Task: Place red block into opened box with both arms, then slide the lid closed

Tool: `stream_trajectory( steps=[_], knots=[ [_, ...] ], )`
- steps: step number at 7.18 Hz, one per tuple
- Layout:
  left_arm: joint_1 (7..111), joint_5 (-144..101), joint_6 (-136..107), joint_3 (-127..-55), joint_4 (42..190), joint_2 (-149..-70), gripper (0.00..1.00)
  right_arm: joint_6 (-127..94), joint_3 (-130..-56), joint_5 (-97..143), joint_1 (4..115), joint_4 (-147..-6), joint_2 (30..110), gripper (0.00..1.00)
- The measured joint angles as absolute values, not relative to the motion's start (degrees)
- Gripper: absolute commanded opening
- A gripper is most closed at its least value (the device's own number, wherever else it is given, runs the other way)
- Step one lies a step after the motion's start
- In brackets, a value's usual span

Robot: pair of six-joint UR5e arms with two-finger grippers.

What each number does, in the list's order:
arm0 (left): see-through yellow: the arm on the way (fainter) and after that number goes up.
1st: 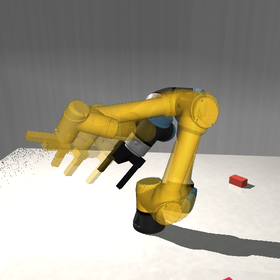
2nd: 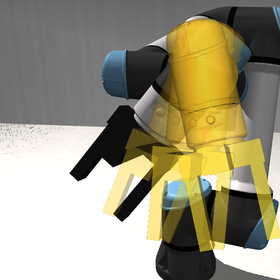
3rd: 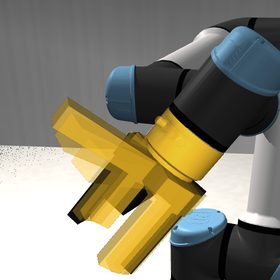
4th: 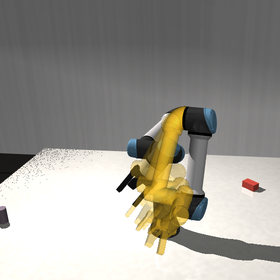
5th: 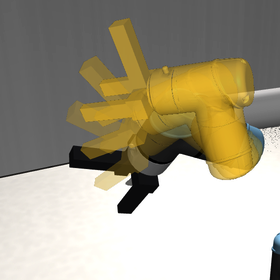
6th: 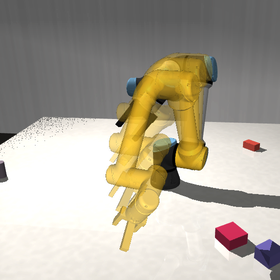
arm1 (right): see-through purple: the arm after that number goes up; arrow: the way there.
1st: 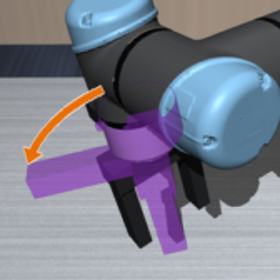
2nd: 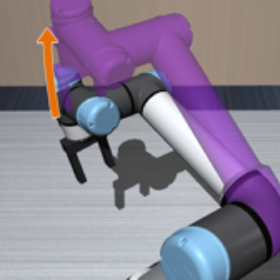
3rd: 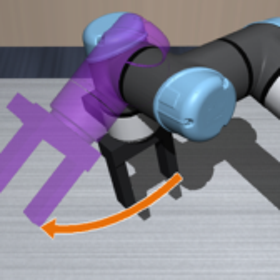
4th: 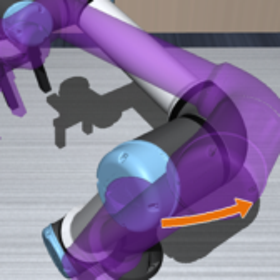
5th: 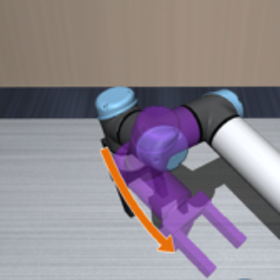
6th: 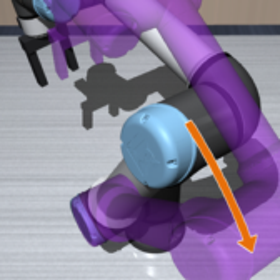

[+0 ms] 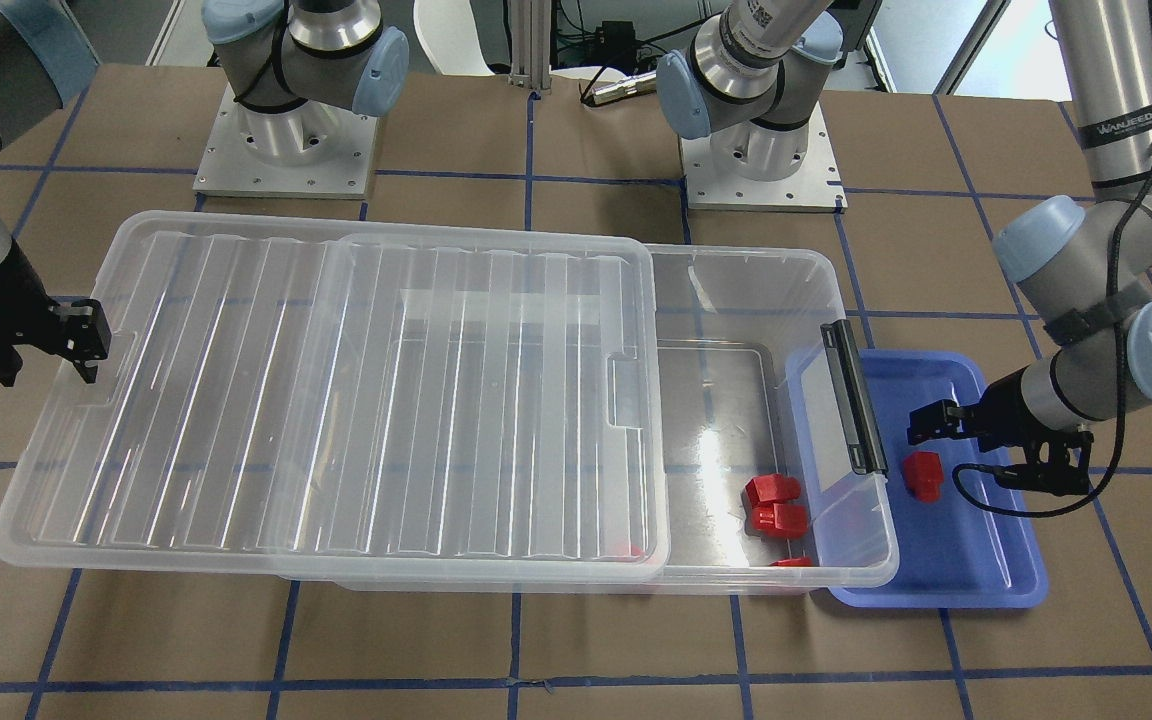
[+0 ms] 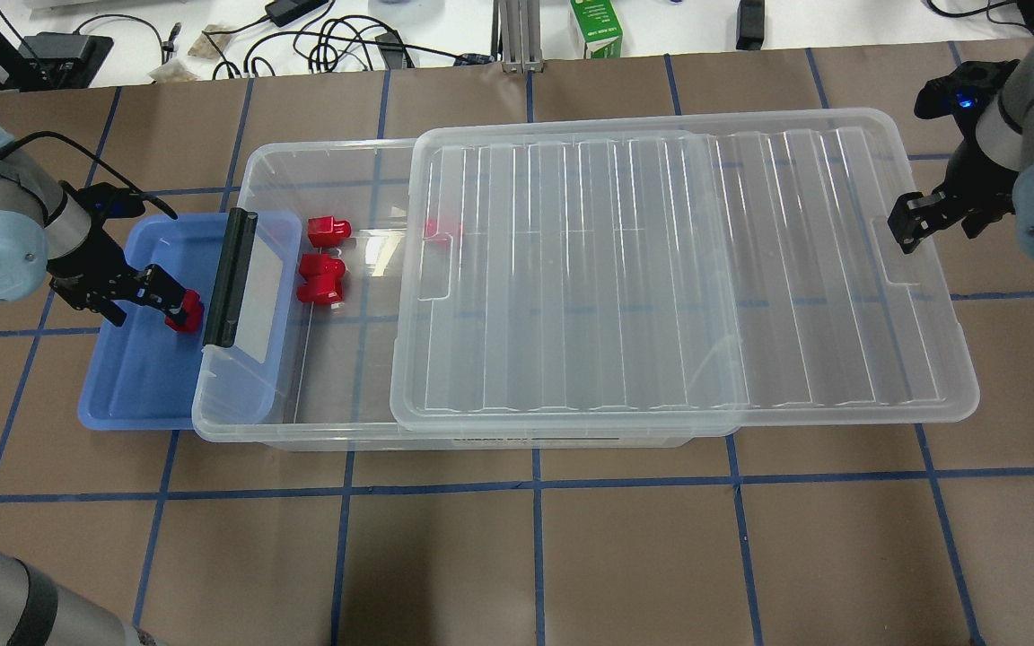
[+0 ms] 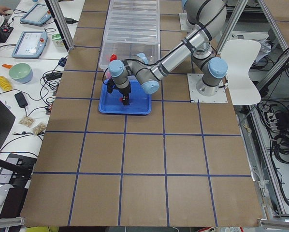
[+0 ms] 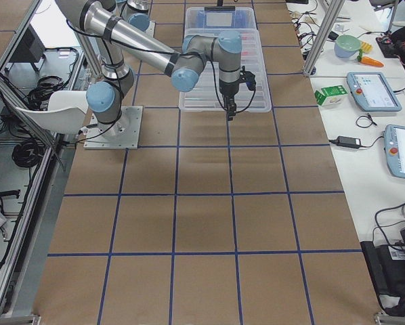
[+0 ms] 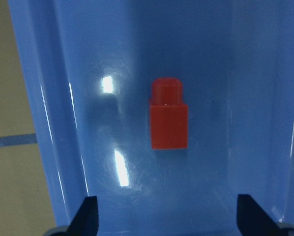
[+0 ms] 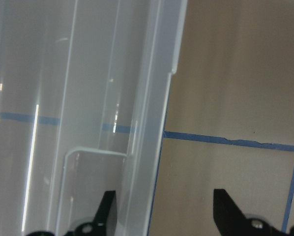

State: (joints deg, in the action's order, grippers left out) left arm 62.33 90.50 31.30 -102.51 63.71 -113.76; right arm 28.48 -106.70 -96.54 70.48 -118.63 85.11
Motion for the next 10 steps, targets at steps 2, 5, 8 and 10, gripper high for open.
stream_trajectory(
  steps=[2,5,8,10],
  knots=[
    [62.4,90.4,30.2,-102.5,63.1,-115.3,1.0,29.6,-106.7,-96.6,69.7,-118.6,85.4,0.74],
    [62.5,90.4,29.9,-102.4,61.8,-117.0,0.46,30.9,-107.0,-96.5,67.5,-118.6,86.3,0.76],
    [62.7,90.0,30.0,-102.2,61.5,-117.7,0.0,31.1,-107.1,-96.1,67.2,-118.6,86.5,1.0],
    [62.8,89.3,30.0,-102.0,61.6,-117.7,0.0,30.7,-106.7,-94.9,67.2,-118.4,86.8,1.0]
  ],
)
